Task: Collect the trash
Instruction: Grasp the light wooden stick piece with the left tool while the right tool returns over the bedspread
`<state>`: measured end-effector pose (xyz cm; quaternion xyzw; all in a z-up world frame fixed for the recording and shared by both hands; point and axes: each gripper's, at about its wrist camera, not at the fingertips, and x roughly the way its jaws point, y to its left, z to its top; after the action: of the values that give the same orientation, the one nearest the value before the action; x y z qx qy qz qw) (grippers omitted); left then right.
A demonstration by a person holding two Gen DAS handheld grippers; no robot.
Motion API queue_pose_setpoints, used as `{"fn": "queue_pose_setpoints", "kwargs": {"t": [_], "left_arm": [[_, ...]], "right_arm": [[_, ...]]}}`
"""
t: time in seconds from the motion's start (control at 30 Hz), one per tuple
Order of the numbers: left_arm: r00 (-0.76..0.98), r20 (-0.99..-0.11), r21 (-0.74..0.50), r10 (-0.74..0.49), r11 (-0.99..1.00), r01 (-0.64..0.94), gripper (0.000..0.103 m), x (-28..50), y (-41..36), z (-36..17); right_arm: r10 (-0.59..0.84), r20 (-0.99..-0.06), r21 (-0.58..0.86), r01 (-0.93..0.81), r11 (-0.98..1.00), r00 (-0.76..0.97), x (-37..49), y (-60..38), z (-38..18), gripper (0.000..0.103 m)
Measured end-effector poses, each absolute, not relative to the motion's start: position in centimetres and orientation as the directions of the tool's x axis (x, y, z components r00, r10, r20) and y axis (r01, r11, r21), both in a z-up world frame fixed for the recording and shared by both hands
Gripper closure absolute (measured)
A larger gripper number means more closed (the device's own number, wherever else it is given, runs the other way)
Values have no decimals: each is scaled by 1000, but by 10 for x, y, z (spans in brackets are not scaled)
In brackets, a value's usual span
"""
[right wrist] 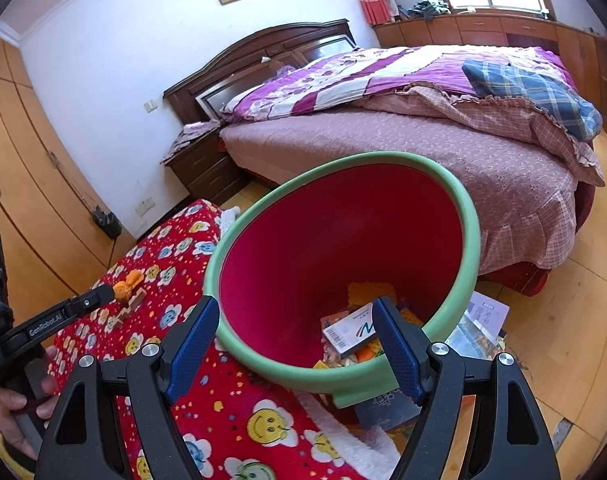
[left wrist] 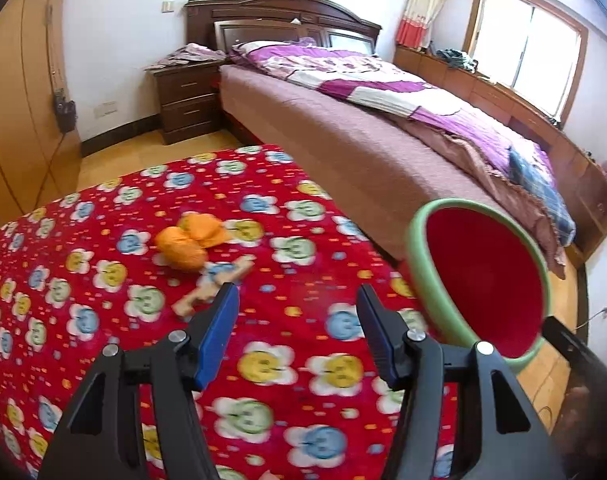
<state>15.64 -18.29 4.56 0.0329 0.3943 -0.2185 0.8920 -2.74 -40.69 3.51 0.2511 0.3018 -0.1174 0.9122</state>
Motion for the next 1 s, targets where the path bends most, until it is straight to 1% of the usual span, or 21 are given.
{"fn": "queue_pose_setpoints", "kwargs": {"t": [0.17, 0.43, 0.67, 0.83, 0.93, 1.0], "left_arm": [[590, -742, -85, -318, 918, 388, 42, 174, -162, 33], [585, -762, -54, -278, 927, 370, 42, 199, -142, 17], [563, -780, -39, -274, 919, 393, 42, 214, -146, 3], [527, -798, -65, -293, 910, 408, 42, 222, -150, -7], [490, -814, -101, -312, 906, 410, 48, 228, -151, -12], [477, -826, -92, -300, 907, 411, 51, 229, -153, -14]], "right_arm": [[-67, -622, 375, 372, 849, 780, -25, -396, 34, 23], [-79, -645, 355, 389, 850, 760, -18, -390, 30, 23], [-87, -662, 342, 403, 849, 745, -13, -390, 24, 23], [-86, -669, 342, 408, 847, 739, -11, -391, 21, 23], [-89, -672, 339, 412, 846, 735, -10, -391, 20, 23], [-86, -674, 340, 411, 846, 734, -10, -391, 20, 23]]}}
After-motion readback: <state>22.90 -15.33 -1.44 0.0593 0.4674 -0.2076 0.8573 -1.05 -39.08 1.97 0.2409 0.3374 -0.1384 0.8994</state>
